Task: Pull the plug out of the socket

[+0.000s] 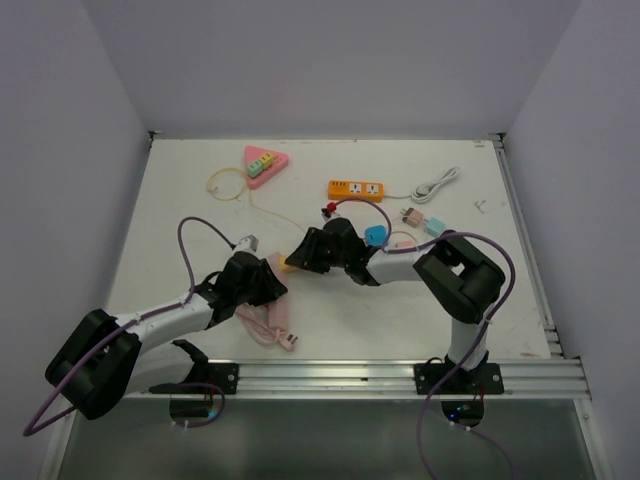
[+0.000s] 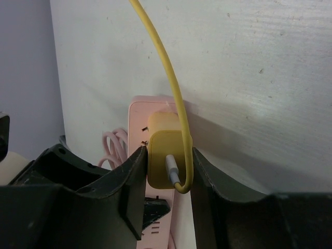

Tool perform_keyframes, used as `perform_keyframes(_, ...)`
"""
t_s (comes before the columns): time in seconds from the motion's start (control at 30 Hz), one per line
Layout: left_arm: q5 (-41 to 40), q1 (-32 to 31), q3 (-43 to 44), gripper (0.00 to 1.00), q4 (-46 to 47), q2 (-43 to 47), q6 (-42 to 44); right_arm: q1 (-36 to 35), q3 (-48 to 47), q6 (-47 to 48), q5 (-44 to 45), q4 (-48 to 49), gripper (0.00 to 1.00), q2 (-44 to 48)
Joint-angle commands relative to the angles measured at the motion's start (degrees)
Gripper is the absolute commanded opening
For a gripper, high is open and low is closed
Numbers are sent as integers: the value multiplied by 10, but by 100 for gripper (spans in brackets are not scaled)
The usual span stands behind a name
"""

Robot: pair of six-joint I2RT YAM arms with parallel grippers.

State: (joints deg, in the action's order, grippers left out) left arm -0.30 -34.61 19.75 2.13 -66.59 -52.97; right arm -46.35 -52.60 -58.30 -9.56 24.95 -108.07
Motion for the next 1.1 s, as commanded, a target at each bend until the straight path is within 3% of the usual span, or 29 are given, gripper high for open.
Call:
perform_keyframes(0.0, -9, -2, -9, 0, 3, 4, -4, -4, 7, 6, 4, 27, 5, 35)
perform_keyframes(0.07, -15, -1, -8, 0, -9, 1, -8, -2, 13, 12, 10, 22, 0, 43)
perform_keyframes(0.57, -81, 8, 17, 0, -132, -30, -53, 30, 63, 34, 39, 19, 0, 139)
perform_keyframes(1.07, -103, 8, 33, 0, -163, -61, -73, 79, 118, 7, 31, 51, 0, 187)
